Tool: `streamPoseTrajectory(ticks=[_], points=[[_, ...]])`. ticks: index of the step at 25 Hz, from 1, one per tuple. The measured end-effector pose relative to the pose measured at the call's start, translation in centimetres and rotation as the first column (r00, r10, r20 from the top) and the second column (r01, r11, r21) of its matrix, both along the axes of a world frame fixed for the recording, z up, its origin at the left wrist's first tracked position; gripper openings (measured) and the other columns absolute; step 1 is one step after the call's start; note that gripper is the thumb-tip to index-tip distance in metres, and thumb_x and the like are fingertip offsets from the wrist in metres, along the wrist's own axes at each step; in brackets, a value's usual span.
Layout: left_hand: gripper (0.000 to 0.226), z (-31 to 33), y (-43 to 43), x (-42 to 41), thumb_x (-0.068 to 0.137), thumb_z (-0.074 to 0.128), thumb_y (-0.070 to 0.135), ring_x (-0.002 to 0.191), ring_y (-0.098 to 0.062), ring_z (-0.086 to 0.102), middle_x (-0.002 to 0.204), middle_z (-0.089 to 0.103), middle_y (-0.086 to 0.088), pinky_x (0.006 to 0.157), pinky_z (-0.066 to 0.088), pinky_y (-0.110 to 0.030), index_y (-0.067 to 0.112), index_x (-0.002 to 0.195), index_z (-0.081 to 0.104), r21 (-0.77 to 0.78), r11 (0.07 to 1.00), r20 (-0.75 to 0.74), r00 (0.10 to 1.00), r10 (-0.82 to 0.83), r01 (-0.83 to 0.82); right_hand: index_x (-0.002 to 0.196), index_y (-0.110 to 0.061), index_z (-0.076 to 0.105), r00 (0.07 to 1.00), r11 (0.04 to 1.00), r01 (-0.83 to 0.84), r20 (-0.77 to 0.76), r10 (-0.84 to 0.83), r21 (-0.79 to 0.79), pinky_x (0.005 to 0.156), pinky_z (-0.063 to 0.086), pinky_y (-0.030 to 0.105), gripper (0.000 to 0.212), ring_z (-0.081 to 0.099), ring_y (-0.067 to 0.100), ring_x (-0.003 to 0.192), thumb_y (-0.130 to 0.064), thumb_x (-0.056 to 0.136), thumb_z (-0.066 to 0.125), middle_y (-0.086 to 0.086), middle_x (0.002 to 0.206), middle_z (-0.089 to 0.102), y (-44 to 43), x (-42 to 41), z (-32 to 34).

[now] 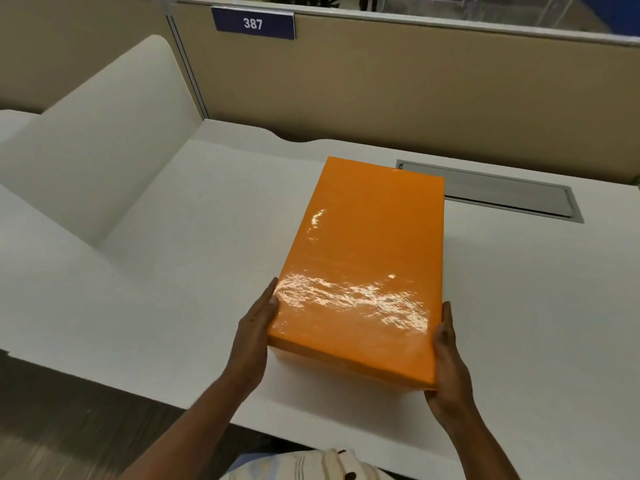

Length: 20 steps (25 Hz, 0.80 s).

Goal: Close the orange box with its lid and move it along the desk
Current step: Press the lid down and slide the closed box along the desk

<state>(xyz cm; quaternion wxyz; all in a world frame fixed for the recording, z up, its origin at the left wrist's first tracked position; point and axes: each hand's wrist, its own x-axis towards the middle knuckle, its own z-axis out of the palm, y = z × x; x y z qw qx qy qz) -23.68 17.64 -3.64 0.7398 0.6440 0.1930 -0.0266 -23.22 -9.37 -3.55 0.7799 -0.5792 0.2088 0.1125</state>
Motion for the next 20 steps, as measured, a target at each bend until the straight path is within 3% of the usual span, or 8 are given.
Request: streamPoseTrajectory(ticks=[4, 8, 11, 20], points=[[0.056, 0.6, 4.9, 4.0, 0.085, 0.045, 0.052, 0.122, -0.020, 0.057, 0.138, 0.057, 0.004, 0.104, 0.046, -0.046, 0.035, 0.138, 0.048, 0.014, 1.000, 0.023, 1.000, -0.010, 0.009, 0.140, -0.048, 0.030, 0.998, 0.999, 0.051, 0.039, -0.050, -0.006, 0.078, 0.057, 0.045, 0.054, 0.054, 0.028, 0.118, -0.048, 0.087, 0.038, -0.007, 0.141, 0.045, 4.8, 3.4, 0.9], [0.049, 2.1, 11.1, 8.7, 0.091, 0.047, 0.042, 0.117, -0.019, 0.061, 0.134, 0.060, 0.003, 0.093, 0.052, -0.038, 0.029, 0.138, 0.050, -0.001, 0.999, 0.067, 0.997, 0.040, -0.040, 0.139, -0.046, 0.033, 0.994, 0.998, 0.054, 0.091, -0.057, 0.033, 0.067, 0.061, 0.033, 0.042, 0.059, 0.021, 0.109, -0.035, 0.098, 0.033, -0.016, 0.126, 0.054, 11.2, 8.2, 1.9], [0.040, 2.6, 16.1, 12.2, 0.096, 0.049, 0.024, 0.115, -0.020, 0.063, 0.131, 0.063, 0.000, 0.088, 0.053, -0.035, 0.024, 0.136, 0.053, -0.025, 0.995, 0.097, 0.990, 0.098, -0.096, 0.143, -0.041, 0.032, 0.993, 0.996, 0.014, 0.114, -0.024, 0.089, 0.068, 0.060, 0.030, 0.045, 0.061, 0.020, 0.107, -0.028, 0.100, 0.034, -0.014, 0.124, 0.057, 15.9, 12.5, 2.5], [0.042, 2.3, 29.4, 23.6, 0.092, 0.054, 0.028, 0.117, -0.026, 0.059, 0.133, 0.060, -0.001, 0.098, 0.048, -0.048, 0.024, 0.134, 0.054, 0.029, 0.969, 0.096, 0.965, 0.243, -0.246, 0.149, -0.031, 0.023, 0.966, 0.987, -0.158, 0.202, 0.162, -0.036, 0.081, 0.056, 0.035, 0.050, 0.060, 0.022, 0.113, -0.029, 0.100, 0.035, -0.007, 0.131, 0.054, 29.5, 26.0, 2.1]])
